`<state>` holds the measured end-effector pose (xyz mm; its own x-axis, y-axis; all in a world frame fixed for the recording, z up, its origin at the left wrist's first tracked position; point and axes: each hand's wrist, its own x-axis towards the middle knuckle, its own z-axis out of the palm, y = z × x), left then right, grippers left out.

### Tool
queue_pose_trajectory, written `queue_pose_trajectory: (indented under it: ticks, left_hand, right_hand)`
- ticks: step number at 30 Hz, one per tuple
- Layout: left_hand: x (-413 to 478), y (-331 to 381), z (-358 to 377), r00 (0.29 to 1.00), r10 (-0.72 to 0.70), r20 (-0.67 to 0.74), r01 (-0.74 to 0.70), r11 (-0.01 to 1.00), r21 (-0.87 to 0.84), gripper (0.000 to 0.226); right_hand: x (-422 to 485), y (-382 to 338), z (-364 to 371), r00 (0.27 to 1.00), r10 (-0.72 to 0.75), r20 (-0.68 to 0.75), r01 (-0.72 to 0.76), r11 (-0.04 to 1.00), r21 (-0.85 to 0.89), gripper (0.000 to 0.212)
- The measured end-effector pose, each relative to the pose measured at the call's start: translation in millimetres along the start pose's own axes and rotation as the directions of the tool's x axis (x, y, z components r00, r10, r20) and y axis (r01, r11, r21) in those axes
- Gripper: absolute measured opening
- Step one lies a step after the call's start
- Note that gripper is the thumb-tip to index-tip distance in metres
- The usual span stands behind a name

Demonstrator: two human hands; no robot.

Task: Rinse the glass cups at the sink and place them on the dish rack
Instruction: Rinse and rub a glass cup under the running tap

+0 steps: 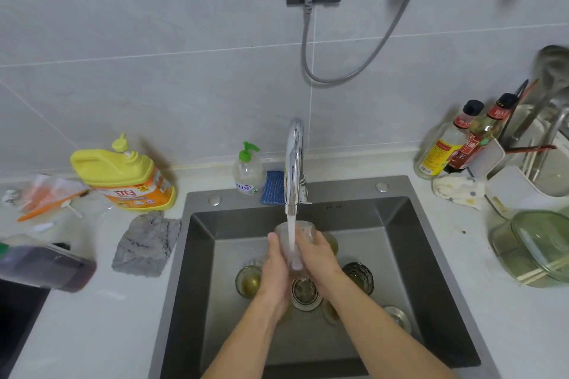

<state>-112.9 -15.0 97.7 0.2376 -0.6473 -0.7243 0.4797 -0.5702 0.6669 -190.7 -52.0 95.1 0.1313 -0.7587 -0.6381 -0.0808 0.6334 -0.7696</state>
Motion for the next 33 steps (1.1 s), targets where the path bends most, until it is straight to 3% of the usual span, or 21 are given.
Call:
queue_pose_trajectory:
  ticks: [2, 6, 9, 10, 12, 13, 14, 16, 18, 19, 21, 22, 23, 25, 27, 29, 31, 33]
  left_hand:
    - [2.4, 2.8, 0.6, 0.998, 0.003, -0.067, 0.003, 0.996, 0.088, 0.065]
    - [14.5, 1.6, -2.9, 0.997, 0.054, -0.057, -0.048, 0.994, 0.097, 0.075]
    - [21.3, -2.7, -10.0, 0.999, 0.039, -0.018, -0.039, 0.999, -0.015, 0.079]
    - [19.2, -1.4, -8.3, 1.0, 0.021, -0.009, -0.022, 0.998, -0.053, 0.073]
    - [14.2, 0.7, -2.5, 1.0, -0.021, 0.006, 0.021, 0.994, -0.105, 0.07]
    - [12.6, 1.1, 0.6, 0.999, -0.034, -0.018, 0.032, 0.995, -0.089, 0.071]
    - [12.9, 1.1, 2.6, 0.997, -0.03, -0.065, 0.028, 0.999, -0.041, 0.071]
    - [12.1, 0.7, 4.2, 0.988, 0.047, -0.148, -0.033, 0.995, 0.097, 0.065]
    - [8.1, 2.6, 6.1, 0.983, 0.135, -0.127, -0.109, 0.975, 0.196, 0.056]
    - [8.1, 2.1, 6.1, 0.983, 0.157, -0.096, -0.137, 0.972, 0.188, 0.05]
    - [7.7, 1.7, 5.3, 0.984, 0.164, -0.071, -0.153, 0.979, 0.136, 0.048]
    - [8.0, 1.4, 3.4, 0.986, 0.148, -0.07, -0.141, 0.984, 0.108, 0.061]
    - [9.6, -0.3, 0.5, 0.991, 0.124, -0.059, -0.119, 0.99, 0.074, 0.072]
    - [6.9, -1.9, 0.3, 0.996, 0.088, -0.026, -0.087, 0.996, 0.01, 0.068]
    - [0.5, -3.4, 3.4, 0.999, 0.035, -0.03, -0.035, 0.999, -0.009, 0.06]
    - [2.1, -8.4, 4.1, 0.997, -0.01, -0.07, 0.009, 1.0, -0.014, 0.061]
    - [7.5, -10.8, 2.2, 0.992, -0.028, -0.12, 0.034, 0.998, 0.05, 0.062]
    - [11.7, -6.4, -1.6, 0.986, -0.043, -0.159, 0.05, 0.998, 0.041, 0.064]
  right_hand:
    - [-5.5, 1.5, 3.7, 0.996, -0.067, -0.058, 0.055, 0.98, -0.192, 0.089]
    - [-8.5, 17.3, 8.4, 0.972, -0.233, -0.031, 0.198, 0.884, -0.422, 0.076]
    - [-9.0, 10.3, 5.3, 0.962, -0.275, -0.008, 0.261, 0.922, -0.286, 0.067]
    - [-7.7, 8.6, 4.9, 0.978, -0.208, -0.014, 0.203, 0.965, -0.165, 0.075]
    - [-3.3, 7.8, 6.2, 0.998, -0.024, -0.057, 0.026, 0.999, 0.046, 0.116]
    - [2.0, 7.8, 6.3, 0.996, 0.043, -0.074, -0.038, 0.997, 0.074, 0.133]
    - [3.3, 7.2, 6.4, 0.996, 0.046, -0.072, -0.044, 0.999, 0.025, 0.136]
    - [-5.8, 1.6, 7.1, 0.994, -0.036, -0.099, 0.018, 0.984, -0.177, 0.101]
    - [-12.1, 3.7, 9.4, 0.982, -0.145, -0.123, 0.103, 0.949, -0.299, 0.062]
    - [-13.1, 6.4, 9.9, 0.979, -0.175, -0.106, 0.131, 0.933, -0.334, 0.055]
    - [-11.4, 9.0, 9.2, 0.974, -0.223, -0.034, 0.196, 0.912, -0.361, 0.06]
    - [-10.5, 9.2, 7.6, 0.976, -0.217, -0.004, 0.205, 0.925, -0.321, 0.061]
    - [-9.3, 8.3, 4.6, 0.98, -0.196, 0.03, 0.198, 0.95, -0.244, 0.06]
    - [-4.3, 8.3, -2.7, 0.985, -0.153, 0.074, 0.155, 0.988, -0.025, 0.06]
    - [-0.2, 6.2, -5.9, 0.997, -0.077, -0.003, 0.077, 0.992, 0.102, 0.081]
    - [3.2, 3.6, -3.3, 0.995, -0.036, -0.09, 0.036, 0.999, -0.009, 0.102]
    - [-3.8, 5.2, 3.0, 0.984, -0.127, -0.127, 0.101, 0.976, -0.193, 0.086]
    - [-9.2, 15.4, 6.5, 0.974, -0.21, -0.084, 0.18, 0.945, -0.272, 0.071]
